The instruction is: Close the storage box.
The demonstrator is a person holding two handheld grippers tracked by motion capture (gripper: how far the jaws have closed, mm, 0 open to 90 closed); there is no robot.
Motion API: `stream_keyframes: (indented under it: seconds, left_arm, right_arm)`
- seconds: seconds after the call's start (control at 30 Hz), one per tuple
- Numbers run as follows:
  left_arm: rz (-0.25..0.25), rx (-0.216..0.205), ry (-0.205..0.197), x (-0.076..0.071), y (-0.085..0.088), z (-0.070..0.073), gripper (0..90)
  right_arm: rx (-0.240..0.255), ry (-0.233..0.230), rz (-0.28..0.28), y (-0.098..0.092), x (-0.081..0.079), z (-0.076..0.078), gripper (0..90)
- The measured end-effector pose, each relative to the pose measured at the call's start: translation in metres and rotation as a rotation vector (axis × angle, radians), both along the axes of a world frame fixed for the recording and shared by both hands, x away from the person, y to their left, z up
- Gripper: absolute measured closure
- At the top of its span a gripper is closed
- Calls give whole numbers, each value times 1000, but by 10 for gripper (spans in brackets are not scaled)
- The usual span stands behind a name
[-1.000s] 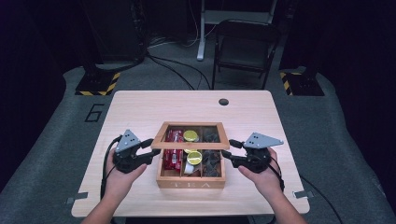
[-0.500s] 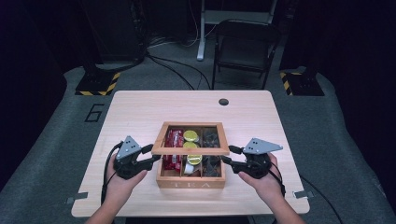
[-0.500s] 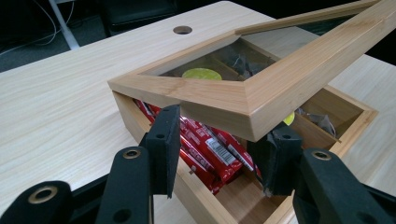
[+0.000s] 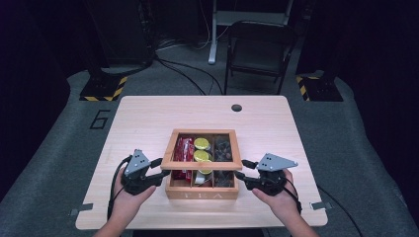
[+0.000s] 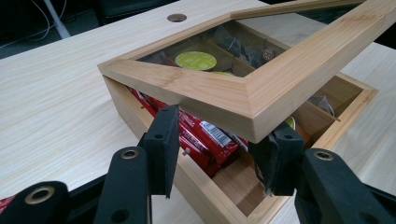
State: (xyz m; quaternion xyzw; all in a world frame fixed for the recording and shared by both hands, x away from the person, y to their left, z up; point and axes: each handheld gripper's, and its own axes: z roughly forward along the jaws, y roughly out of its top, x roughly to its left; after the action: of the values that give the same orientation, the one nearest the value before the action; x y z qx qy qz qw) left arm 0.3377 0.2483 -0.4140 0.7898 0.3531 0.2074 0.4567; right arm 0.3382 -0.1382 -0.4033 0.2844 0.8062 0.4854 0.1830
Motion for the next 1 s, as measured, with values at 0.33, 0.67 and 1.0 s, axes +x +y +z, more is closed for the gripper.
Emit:
stream_keyframes:
  seconds: [0.33, 0.67, 1.0]
  left_arm:
    - [-2, 7, 2, -5, -1, -13, 533]
    - [-3, 14, 4, -8, -2, -24, 523]
    - [5, 1, 21, -13, -1, -36, 522]
  right_arm:
    - [-18, 9, 2, 0, -5, -12, 522]
    - [-21, 25, -2, 1, -8, -23, 520]
    - [-36, 27, 13, 1, -10, -33, 520]
